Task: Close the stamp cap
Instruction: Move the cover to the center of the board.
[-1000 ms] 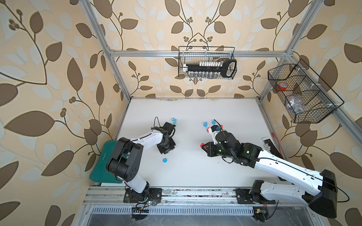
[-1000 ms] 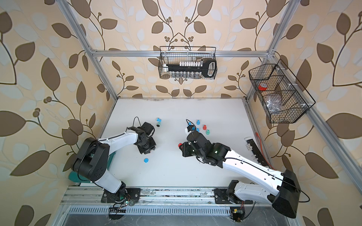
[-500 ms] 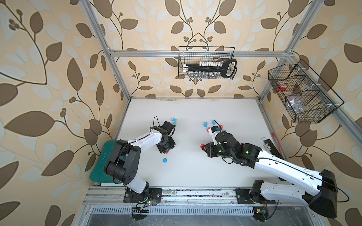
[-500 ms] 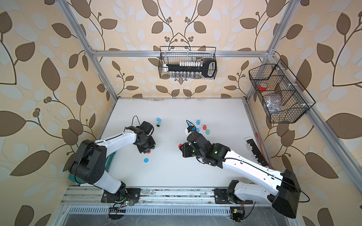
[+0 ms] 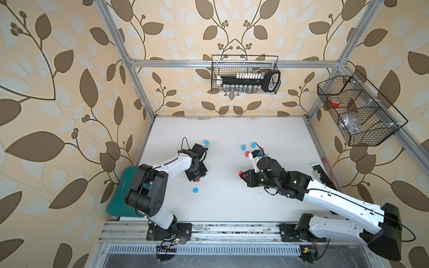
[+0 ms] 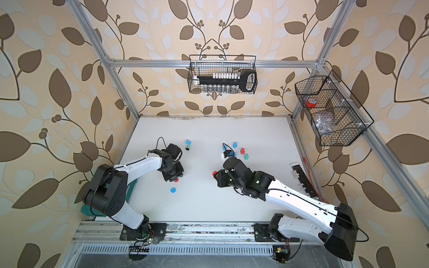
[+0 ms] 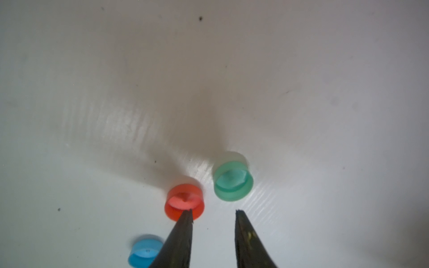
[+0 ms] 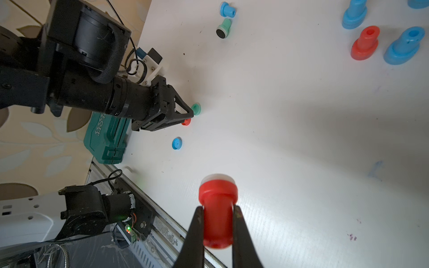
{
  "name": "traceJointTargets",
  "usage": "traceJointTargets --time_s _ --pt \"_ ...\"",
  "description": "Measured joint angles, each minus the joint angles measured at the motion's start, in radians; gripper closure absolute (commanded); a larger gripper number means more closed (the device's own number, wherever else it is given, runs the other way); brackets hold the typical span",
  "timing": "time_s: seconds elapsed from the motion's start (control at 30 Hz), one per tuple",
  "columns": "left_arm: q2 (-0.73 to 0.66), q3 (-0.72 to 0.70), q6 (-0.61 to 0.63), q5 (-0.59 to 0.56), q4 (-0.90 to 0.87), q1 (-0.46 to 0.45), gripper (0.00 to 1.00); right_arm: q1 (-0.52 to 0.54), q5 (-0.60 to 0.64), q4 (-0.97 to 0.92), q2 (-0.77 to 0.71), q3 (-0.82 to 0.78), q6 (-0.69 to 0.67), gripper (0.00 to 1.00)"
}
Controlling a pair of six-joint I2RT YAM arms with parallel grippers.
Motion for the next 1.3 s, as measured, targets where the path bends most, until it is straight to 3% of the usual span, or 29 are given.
traceJointTargets --time_s 0.57,1.0,1.17,1.3 --pt "0.029 -0.019 0.005 0.0 0.034 -0.025 0.68 -0.01 0.0 -0.005 -0.014 0.0 -0.005 0.93" --pt "-0.011 -0.057 -0.19 0.005 0.045 -0.371 0.68 -0.032 0.01 -0.05 -0.062 0.011 -0.035 0.93" --pt "0.063 0.05 -0.248 0.012 0.033 -0.505 0.61 -0.057 0.011 -0.067 -0.068 0.023 -0.051 0.93" --pt "0.077 0.127 -0.262 0.018 0.022 -0.533 0.51 -0.072 0.012 -0.099 -0.068 0.04 -0.061 0.93"
